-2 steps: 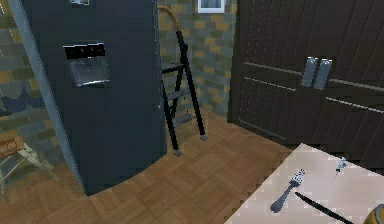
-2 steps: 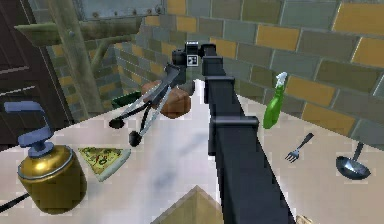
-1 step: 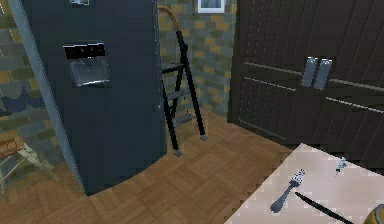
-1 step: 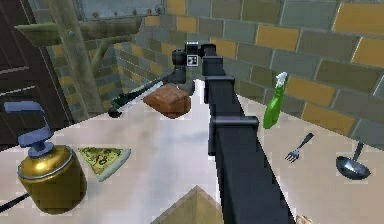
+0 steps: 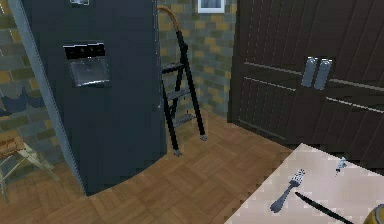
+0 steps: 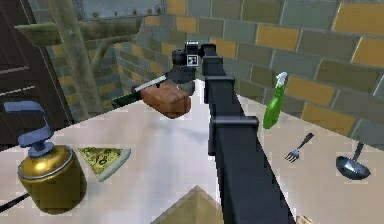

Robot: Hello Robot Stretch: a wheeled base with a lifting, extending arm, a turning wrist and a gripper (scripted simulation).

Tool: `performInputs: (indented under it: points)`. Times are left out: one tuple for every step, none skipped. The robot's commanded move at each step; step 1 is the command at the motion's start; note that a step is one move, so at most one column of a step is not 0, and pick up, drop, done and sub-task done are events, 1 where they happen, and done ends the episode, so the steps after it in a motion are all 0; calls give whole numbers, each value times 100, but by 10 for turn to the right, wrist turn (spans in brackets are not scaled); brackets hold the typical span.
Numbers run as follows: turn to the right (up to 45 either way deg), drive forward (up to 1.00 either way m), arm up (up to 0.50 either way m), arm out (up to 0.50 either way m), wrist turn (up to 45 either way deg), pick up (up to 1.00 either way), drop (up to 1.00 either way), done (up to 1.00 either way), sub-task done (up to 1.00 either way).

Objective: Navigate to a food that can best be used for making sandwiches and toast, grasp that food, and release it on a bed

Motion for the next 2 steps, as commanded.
performInputs:
  points:
    - [0, 0, 0, 0, 240, 0, 0, 0, 0]
    - [0, 0, -10, 0, 0, 0, 0, 0, 0]
